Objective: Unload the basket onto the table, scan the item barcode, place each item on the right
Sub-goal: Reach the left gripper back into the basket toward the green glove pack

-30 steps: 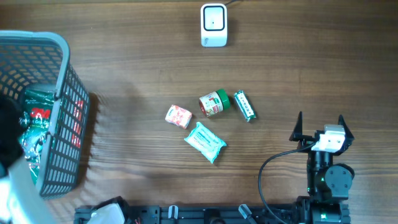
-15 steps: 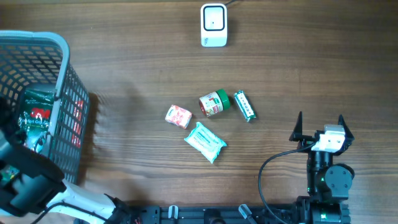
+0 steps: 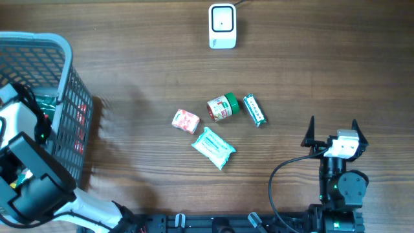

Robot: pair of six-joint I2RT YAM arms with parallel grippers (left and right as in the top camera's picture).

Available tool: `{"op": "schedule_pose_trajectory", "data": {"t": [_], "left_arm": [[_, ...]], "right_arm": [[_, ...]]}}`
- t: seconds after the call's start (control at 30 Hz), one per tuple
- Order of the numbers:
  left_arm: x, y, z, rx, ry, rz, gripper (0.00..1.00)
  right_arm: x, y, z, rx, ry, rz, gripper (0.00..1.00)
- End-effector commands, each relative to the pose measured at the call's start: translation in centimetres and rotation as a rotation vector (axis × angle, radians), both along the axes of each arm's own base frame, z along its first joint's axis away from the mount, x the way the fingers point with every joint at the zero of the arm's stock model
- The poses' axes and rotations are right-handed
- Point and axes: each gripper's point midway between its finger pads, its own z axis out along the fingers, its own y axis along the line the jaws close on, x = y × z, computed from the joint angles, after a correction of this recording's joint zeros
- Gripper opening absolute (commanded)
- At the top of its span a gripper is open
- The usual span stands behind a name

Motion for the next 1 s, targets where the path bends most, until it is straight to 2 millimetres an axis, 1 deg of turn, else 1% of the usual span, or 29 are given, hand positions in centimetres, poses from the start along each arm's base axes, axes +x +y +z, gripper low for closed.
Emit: {"op": "schedule_pose_trajectory", "data": {"t": [0.0,0.07,0.1,0.13,0.17,0.2,0.23,0.27,0.3,0.33,0.37,0.4,0.47,0.53,0.57,0.67,0.73,0.8,0.9,0.93,0.97], "left_arm": [[-2.7,-2.8,-4.1,-0.114,0.093,-0.025,0.04],[-1.9,-2.1,-3.3,-0.095,0.081,-0.115,0.04],[-1.1,-1.4,-2.1,-0.072,0.064,-0.169,0.04],[-0.1,-0.6,-0.1,-0.032,0.037,-0.231,0.04],[0.4,-0.2,1.2,-0.004,0.017,-0.254,0.04],[0.8,0.2,2.8,0.032,-0.01,-0.268,0.04],[1.1,0.4,4.5,0.069,-0.044,-0.268,0.04],[1.3,0.7,6.6,0.12,-0.086,-0.265,0.04],[1.3,0.9,8.0,0.158,-0.111,-0.262,0.04],[1.4,1.1,8.9,0.183,-0.131,-0.258,0.34],[1.5,1.1,9.0,0.186,-0.134,-0.258,0.82],[1.5,0.8,8.1,0.157,-0.134,-0.251,1.0],[1.0,0.4,7.0,0.121,-0.126,-0.192,1.0],[0.1,-0.4,5.1,0.066,-0.115,-0.051,1.0],[-0.4,-0.8,3.8,0.035,-0.106,0.047,1.0],[-0.6,-1.2,1.9,0.01,-0.126,0.236,1.0],[-0.2,-1.5,0.6,-0.015,-0.157,0.346,1.0],[0.2,-1.4,-1.0,-0.033,-0.15,0.351,1.0],[-0.4,-1.8,-3.9,-0.071,-0.08,0.357,1.0],[-0.7,-2.0,-4.8,-0.084,-0.056,0.36,0.95],[-0.9,-2.0,-5.1,-0.088,-0.042,0.356,0.72]], "right_arm": [[0.0,-0.1,0.1,-0.009,-0.005,-0.006,1.0],[0.0,-0.1,0.1,-0.009,-0.005,-0.006,1.0],[0.0,-0.1,0.1,-0.009,-0.005,-0.006,1.0],[0.0,-0.1,0.1,-0.009,-0.005,-0.006,1.0],[0.0,-0.1,0.1,-0.009,-0.005,-0.006,1.0],[0.0,-0.1,0.1,-0.009,-0.005,-0.006,1.0],[0.0,-0.1,0.1,-0.009,-0.005,-0.006,1.0],[0.0,-0.1,0.1,-0.009,-0.005,-0.006,1.0],[0.0,-0.1,0.1,-0.009,-0.005,-0.006,0.99],[0.0,-0.1,0.1,-0.009,-0.005,-0.006,1.0],[0.0,-0.1,0.1,-0.009,-0.005,-0.006,1.0],[0.0,-0.1,0.1,-0.009,-0.005,-0.006,1.0],[0.0,-0.1,0.1,-0.009,-0.005,-0.006,1.0],[0.0,-0.1,0.1,-0.009,-0.005,-0.006,1.0],[0.0,-0.1,0.1,-0.009,-0.005,-0.006,1.0],[0.0,-0.1,0.1,-0.009,-0.005,-0.006,1.0],[0.0,-0.1,0.1,-0.009,-0.005,-0.006,1.0],[0.0,-0.1,0.1,-0.009,-0.005,-0.006,1.0],[0.0,-0.1,0.1,-0.009,-0.005,-0.006,1.0],[0.0,-0.1,0.1,-0.009,-0.005,-0.006,1.0],[0.0,-0.1,0.1,-0.009,-0.005,-0.006,1.0]]}}
